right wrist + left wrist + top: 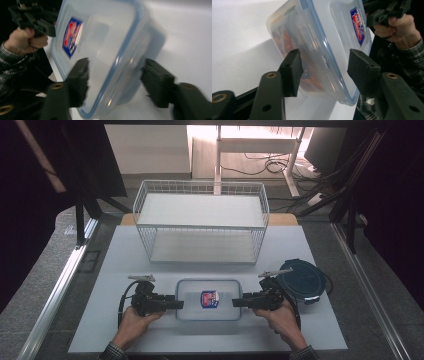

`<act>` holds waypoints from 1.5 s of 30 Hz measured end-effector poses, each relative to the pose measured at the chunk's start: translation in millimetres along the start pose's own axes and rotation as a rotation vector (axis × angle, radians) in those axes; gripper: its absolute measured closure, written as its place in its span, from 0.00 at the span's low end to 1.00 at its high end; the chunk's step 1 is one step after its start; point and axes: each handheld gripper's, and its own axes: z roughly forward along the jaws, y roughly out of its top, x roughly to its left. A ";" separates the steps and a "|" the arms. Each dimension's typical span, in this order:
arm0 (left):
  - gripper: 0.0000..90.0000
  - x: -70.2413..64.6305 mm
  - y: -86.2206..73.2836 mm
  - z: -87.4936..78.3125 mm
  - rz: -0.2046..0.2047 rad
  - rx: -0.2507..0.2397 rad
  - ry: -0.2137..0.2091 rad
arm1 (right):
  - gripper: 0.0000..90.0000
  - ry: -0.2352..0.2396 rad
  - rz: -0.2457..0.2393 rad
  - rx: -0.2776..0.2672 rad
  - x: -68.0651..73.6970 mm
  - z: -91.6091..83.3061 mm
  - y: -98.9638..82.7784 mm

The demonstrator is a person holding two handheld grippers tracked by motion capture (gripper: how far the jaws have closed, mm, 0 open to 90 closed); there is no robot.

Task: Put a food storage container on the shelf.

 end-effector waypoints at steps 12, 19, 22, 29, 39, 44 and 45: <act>0.61 -7.2 0.7 -5.2 0.030 -0.064 0.042 | 0.59 -0.036 -0.019 -0.055 12.8 -10.1 -4.0; 0.61 -8.6 5.6 -11.2 0.056 -0.097 0.049 | 0.59 -0.071 -0.096 -0.084 21.6 -11.2 1.5; 0.61 -10.5 11.5 -16.0 0.069 -0.106 0.039 | 0.59 -0.069 -0.114 -0.095 24.2 -14.3 5.7; 0.62 -19.0 31.3 -29.5 0.101 -0.141 0.051 | 0.59 -0.067 -0.156 -0.136 31.5 -23.0 23.5; 0.62 -29.6 75.3 -50.4 0.136 -0.187 0.069 | 0.58 -0.073 -0.189 -0.198 42.6 -37.3 63.8; 0.62 -32.7 96.4 -57.8 0.142 -0.203 0.070 | 0.58 -0.077 -0.200 -0.218 45.7 -44.5 81.9; 0.62 -34.7 105.9 -61.2 0.146 -0.209 0.071 | 0.58 -0.081 -0.205 -0.234 47.3 -48.5 92.3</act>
